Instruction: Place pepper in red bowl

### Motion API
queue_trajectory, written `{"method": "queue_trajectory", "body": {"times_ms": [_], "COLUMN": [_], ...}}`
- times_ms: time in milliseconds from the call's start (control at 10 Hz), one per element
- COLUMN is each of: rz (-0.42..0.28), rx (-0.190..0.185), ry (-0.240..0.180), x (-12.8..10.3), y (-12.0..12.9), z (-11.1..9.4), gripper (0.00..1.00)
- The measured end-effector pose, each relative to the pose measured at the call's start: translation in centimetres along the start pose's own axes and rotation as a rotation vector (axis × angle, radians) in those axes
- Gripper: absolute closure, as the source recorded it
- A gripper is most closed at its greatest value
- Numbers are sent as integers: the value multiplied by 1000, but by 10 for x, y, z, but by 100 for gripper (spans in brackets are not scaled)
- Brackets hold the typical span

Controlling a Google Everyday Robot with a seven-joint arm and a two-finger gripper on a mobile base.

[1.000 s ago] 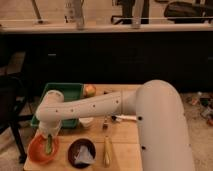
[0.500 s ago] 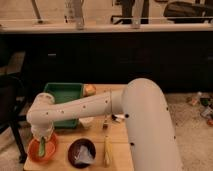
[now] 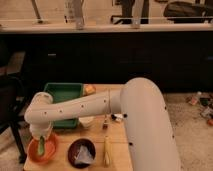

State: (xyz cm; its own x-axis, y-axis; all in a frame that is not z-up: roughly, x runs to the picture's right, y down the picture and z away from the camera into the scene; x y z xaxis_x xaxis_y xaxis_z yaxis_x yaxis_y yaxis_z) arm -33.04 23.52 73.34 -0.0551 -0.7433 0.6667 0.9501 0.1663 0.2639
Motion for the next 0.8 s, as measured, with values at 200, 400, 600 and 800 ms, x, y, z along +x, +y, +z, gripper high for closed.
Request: {"method": "queue_trajectory", "body": {"times_ms": [200,400,600,800], "rz": [-1,-1,-1,-1], "rx": [0,0,0,0], "ry": [0,0,0,0], "x": [0,0,0,0], "y": [0,0,0,0], "z": [0,0,0,0], "gripper": [61,43,24,20]}}
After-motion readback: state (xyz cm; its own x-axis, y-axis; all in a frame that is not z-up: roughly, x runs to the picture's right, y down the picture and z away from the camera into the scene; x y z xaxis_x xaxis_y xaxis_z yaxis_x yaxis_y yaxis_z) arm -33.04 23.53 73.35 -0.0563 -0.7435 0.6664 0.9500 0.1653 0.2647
